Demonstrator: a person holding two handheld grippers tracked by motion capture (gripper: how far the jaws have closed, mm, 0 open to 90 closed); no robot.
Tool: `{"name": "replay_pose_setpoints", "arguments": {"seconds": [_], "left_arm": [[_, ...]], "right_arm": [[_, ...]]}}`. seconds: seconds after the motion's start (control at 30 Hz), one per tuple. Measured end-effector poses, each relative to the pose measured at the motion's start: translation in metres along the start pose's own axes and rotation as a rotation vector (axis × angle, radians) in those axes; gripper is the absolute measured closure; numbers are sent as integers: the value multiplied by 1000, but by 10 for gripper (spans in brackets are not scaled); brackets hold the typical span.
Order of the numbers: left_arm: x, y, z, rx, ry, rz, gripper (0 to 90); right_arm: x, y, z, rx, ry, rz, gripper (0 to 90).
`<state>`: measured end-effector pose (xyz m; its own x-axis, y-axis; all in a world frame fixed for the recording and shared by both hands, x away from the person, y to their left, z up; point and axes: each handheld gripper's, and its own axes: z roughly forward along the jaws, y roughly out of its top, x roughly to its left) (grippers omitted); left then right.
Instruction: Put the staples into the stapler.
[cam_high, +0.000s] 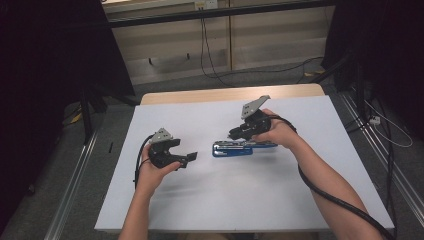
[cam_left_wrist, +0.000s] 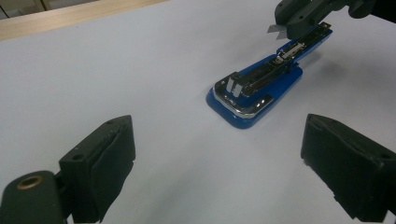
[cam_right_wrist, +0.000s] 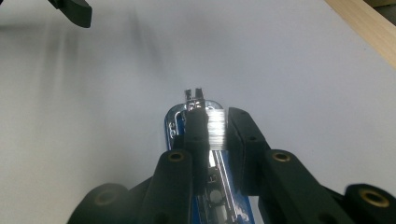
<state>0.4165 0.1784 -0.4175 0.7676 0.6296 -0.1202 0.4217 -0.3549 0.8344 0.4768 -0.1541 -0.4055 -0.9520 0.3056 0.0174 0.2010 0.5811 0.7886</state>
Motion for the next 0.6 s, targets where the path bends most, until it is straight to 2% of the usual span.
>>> {"name": "replay_pose_setpoints", "arguments": {"seconds": [0.6], "left_arm": [[1,-1,0,2,4,1,100]], "right_arm": [[-4,2,10,16,20,-13,793]]}}
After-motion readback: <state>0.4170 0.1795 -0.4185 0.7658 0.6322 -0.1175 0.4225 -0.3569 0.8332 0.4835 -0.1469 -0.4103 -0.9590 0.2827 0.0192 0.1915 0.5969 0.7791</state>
